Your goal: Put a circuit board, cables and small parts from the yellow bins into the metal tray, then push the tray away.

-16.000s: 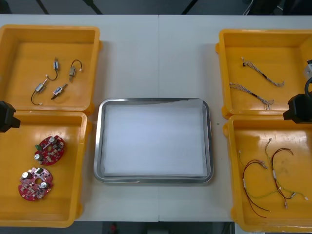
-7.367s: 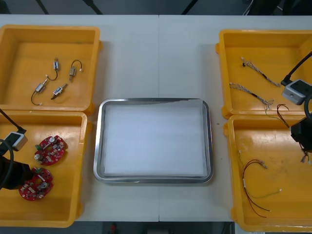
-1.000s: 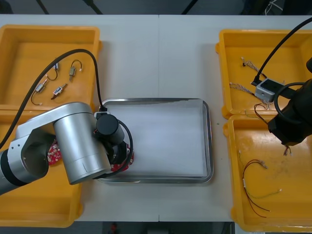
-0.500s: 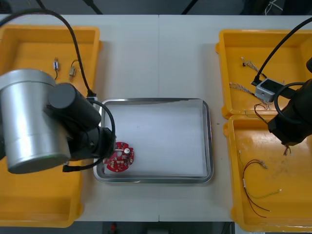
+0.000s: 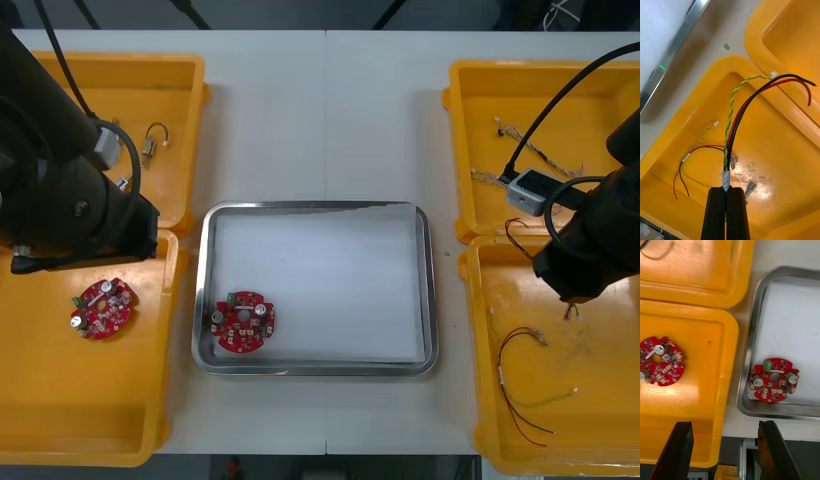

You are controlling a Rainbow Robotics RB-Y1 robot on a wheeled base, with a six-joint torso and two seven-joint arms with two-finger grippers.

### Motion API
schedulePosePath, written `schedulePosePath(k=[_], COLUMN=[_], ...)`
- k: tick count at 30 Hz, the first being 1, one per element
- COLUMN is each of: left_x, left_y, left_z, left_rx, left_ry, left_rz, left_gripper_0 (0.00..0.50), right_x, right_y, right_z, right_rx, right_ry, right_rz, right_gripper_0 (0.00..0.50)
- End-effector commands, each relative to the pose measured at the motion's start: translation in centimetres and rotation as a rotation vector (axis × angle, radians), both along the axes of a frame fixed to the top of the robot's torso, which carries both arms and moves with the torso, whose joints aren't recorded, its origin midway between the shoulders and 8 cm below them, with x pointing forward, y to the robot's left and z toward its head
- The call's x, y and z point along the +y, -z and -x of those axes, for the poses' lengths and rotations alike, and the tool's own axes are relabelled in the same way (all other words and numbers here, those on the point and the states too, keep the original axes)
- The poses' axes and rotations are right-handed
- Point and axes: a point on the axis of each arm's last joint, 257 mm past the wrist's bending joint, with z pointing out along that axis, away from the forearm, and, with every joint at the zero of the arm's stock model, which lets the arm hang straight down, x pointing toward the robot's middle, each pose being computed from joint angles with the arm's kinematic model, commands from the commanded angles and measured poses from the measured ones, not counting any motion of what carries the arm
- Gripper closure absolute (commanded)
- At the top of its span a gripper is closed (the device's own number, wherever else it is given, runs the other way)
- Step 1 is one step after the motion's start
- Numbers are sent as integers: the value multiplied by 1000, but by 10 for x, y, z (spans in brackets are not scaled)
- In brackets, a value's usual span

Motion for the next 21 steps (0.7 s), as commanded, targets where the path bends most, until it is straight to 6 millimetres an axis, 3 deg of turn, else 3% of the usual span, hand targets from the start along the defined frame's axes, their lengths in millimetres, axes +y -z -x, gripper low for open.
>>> schedulePosePath(k=[1, 14, 21], left_x=[38, 116, 140], left_y=[-32, -50, -58], left_z=[-20, -74, -101], left_rx=[-44, -46, -92], left_ry=[64, -42, -21], left_rz=[-108, -114, -110], left_gripper_0=[0, 0, 0], right_x=[14, 102, 149], right_y=[-16, -11, 0], right_z=[-6, 0, 7], right_rx=[-56, -101, -102], right_ry=[-148, -478, -619], right_rz=[73, 134, 160], right_gripper_0=[500, 500, 500])
